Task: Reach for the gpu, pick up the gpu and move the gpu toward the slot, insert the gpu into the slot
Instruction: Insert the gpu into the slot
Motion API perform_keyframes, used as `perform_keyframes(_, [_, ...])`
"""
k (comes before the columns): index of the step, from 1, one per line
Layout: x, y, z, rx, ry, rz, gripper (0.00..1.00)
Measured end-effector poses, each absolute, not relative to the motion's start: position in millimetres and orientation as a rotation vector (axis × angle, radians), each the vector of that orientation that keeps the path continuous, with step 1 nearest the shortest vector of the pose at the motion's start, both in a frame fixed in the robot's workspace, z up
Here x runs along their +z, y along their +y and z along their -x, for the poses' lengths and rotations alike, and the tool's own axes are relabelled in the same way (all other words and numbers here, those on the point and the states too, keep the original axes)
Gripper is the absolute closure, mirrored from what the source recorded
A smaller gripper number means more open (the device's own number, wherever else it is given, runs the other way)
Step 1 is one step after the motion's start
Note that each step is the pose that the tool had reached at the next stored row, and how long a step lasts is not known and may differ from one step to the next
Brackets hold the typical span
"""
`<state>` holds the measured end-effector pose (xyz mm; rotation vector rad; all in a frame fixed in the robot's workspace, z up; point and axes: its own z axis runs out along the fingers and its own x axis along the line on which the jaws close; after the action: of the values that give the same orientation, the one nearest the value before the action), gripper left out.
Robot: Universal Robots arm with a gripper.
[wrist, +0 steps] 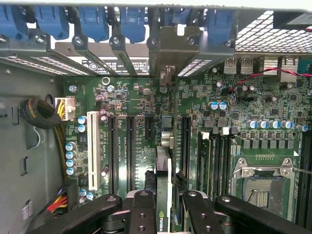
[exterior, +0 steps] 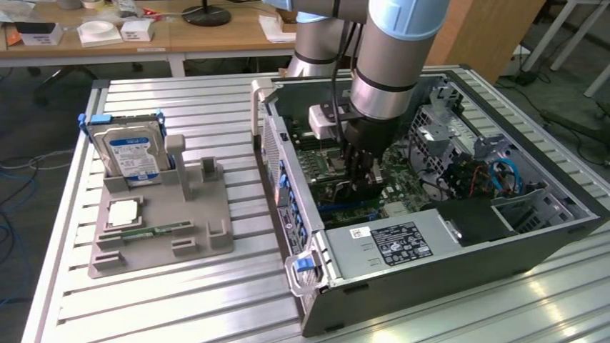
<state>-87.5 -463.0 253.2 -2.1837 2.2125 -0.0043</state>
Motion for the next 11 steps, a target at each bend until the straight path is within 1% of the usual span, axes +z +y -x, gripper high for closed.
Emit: perform_keyframes(11, [250.8,-463.0,87.6,-0.004,2.213,2.184,0.74])
